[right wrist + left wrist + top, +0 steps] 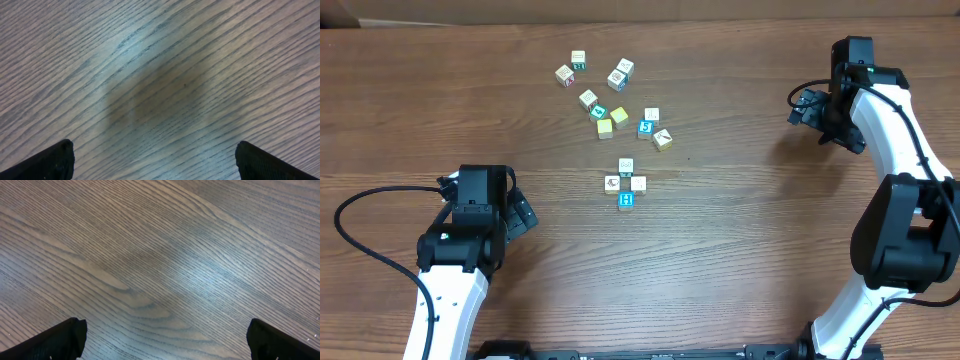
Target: Form a circle
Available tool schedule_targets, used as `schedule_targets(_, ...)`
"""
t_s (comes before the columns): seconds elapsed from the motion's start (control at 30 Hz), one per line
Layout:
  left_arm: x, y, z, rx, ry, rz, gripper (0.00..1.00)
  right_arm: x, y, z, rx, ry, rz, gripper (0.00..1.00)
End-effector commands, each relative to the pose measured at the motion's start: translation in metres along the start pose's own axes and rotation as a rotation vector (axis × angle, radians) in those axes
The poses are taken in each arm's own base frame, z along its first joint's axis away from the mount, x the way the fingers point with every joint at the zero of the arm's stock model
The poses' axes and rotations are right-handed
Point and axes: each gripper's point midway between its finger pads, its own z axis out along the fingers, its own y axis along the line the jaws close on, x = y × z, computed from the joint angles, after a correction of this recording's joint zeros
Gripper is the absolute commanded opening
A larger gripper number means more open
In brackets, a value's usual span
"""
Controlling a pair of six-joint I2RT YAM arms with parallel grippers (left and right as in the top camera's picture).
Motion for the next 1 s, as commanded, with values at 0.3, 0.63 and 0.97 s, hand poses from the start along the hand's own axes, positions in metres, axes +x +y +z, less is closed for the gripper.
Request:
schedule_targets(0.3, -0.004, -0.001, 0.002, -0.002, -0.022, 0.004, 0.99, -0.012, 0.0, -0.015, -0.009, -0.048, 0.007, 1.0)
schedule_targets(0.63, -0.084, -0.043, -0.016, 0.191, -0.341, -0.117, 0.99, -0.012, 0.0, -0.015, -0.009, -0.048, 0.007, 1.0)
schedule_targets(0.97, -0.151, -0.06, -0.081, 0.39, -0.669, -0.243, 1.0, -0.012, 0.0, -0.015, -0.009, -0.048, 0.007, 1.0)
